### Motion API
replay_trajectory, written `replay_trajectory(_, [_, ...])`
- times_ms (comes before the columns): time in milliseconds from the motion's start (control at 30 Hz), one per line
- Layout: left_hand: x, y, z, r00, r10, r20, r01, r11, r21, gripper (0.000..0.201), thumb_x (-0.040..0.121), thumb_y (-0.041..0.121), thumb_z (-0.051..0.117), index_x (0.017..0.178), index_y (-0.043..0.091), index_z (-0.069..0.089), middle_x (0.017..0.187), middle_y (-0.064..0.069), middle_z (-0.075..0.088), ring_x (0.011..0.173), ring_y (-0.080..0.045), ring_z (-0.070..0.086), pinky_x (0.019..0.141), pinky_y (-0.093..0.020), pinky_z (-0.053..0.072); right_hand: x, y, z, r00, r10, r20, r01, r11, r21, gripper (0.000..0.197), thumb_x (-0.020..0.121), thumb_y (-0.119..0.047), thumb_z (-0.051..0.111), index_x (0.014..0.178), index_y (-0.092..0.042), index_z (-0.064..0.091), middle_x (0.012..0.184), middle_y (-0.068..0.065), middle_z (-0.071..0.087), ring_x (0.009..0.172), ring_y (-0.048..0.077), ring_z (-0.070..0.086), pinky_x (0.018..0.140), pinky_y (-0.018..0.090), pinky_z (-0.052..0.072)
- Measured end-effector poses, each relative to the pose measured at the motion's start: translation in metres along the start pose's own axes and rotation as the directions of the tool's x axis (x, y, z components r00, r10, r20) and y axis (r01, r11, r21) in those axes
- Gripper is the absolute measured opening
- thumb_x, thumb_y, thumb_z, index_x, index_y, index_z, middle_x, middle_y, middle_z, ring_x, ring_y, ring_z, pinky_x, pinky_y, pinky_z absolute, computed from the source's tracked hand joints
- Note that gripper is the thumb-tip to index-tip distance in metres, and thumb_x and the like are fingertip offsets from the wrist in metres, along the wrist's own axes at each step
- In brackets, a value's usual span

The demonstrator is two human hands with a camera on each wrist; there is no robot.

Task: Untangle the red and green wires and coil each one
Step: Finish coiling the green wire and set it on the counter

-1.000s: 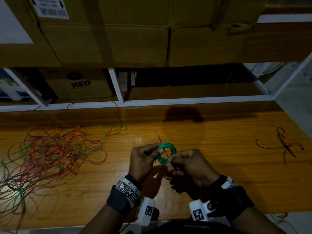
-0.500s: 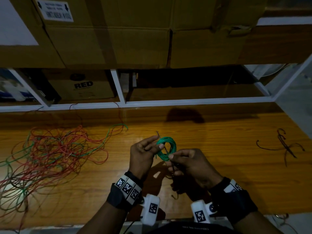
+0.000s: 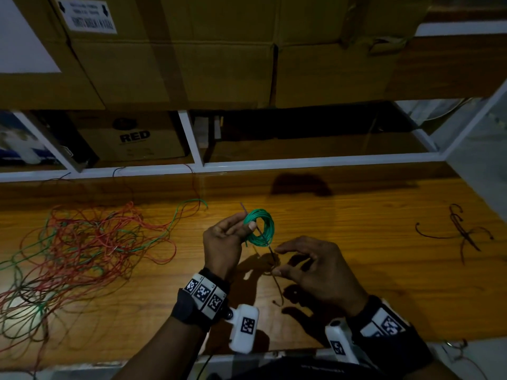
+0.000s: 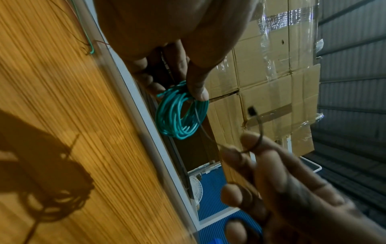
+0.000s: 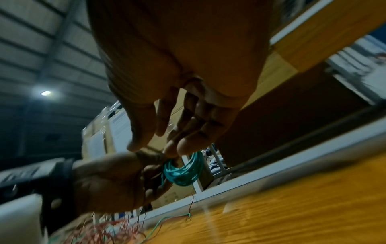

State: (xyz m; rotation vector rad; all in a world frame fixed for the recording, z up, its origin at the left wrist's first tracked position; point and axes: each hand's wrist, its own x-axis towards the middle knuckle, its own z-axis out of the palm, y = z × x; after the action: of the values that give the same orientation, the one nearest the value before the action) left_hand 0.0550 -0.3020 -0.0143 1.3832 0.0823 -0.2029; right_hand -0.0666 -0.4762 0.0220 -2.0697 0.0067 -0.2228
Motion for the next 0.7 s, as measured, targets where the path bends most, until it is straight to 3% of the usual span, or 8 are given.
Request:
replay_trajectory(67, [-0.003,0.002,0.003,1.000,0.004,0.003,-0.004,1.000,-0.010,0.027,0.080,0.002,0.082,0.103,0.014,0.075,0.100,-0.005,0.080,0.098,-0.017,0.076,0.084,-0.034,0.062,0.003,-0.001,0.005,0.997,-0.079,0.001,0.079,0.995,-0.060,0.033,0.074,-0.030,0.091,0.105,-0.026,0.079,0.104,-0.016,0.074,0.088,-0.001,0.071,0.068,0.017,0.057])
replay_trajectory(167, [-0.005,0.006,0.004,1.000,0.015,0.004,-0.015,1.000,-0.018,0.033,0.080,0.000,0.082,0.111,0.006,0.074,0.100,-0.006,0.079,0.096,-0.015,0.076,0.087,-0.036,0.062,0.006,-0.003,0.008,0.994,-0.111,0.003,0.110,0.988,-0.109,0.021,0.079,-0.023,0.088,0.099,-0.028,0.081,0.096,-0.018,0.076,0.083,-0.005,0.070,0.065,0.013,0.055])
replay_trajectory(267, [-0.006,0.008,0.001,1.000,0.027,0.006,-0.027,1.000,-0.014,0.035,0.079,-0.001,0.082,0.112,0.006,0.074,0.098,0.000,0.079,0.095,-0.011,0.076,0.086,-0.032,0.062,0.008,-0.005,0.005,0.990,-0.131,-0.051,0.126,0.987,-0.097,0.018,0.081,-0.021,0.087,0.098,-0.023,0.081,0.093,-0.016,0.077,0.081,-0.006,0.071,0.066,0.013,0.056])
replay_trajectory(367, [-0.007,0.006,-0.003,0.997,0.069,0.030,-0.071,0.997,0.039,0.038,0.079,0.001,0.083,0.115,0.011,0.075,0.106,0.000,0.078,0.102,-0.011,0.074,0.085,-0.030,0.062,0.015,-0.009,-0.001,0.983,-0.101,-0.155,0.098,0.995,-0.025,0.017,0.080,-0.018,0.087,0.096,-0.021,0.082,0.093,-0.015,0.077,0.083,-0.003,0.072,0.067,0.019,0.059])
replay_trajectory(500, [-0.012,0.004,-0.003,0.966,0.223,0.127,-0.243,0.954,0.175,0.037,0.080,0.004,0.084,0.112,0.020,0.077,0.111,0.003,0.077,0.105,-0.011,0.073,0.084,-0.032,0.062,0.030,-0.022,-0.009,0.975,-0.066,-0.213,0.081,0.995,0.060,0.013,0.083,-0.013,0.084,0.096,-0.016,0.082,0.095,-0.009,0.078,0.089,0.001,0.074,0.075,0.025,0.061])
replay_trajectory(633, [-0.015,0.008,0.002,0.963,0.217,0.160,-0.246,0.950,0.192,0.037,0.079,0.003,0.084,0.107,0.026,0.077,0.114,-0.005,0.077,0.105,-0.010,0.073,0.088,-0.036,0.062,0.043,-0.027,-0.012,0.963,-0.087,-0.256,0.094,0.995,0.016,0.014,0.085,-0.017,0.083,0.099,-0.018,0.082,0.096,-0.011,0.078,0.088,0.000,0.073,0.074,0.029,0.063])
replay_trajectory(700, [-0.017,0.009,0.003,0.963,0.200,0.181,-0.236,0.951,0.202,0.037,0.079,0.005,0.085,0.106,0.028,0.077,0.111,-0.002,0.077,0.105,-0.011,0.073,0.089,-0.040,0.062,0.048,-0.028,-0.013,0.962,-0.075,-0.262,0.071,0.997,-0.025,0.014,0.085,-0.019,0.083,0.099,-0.020,0.082,0.097,-0.011,0.077,0.088,-0.001,0.073,0.075,0.032,0.064])
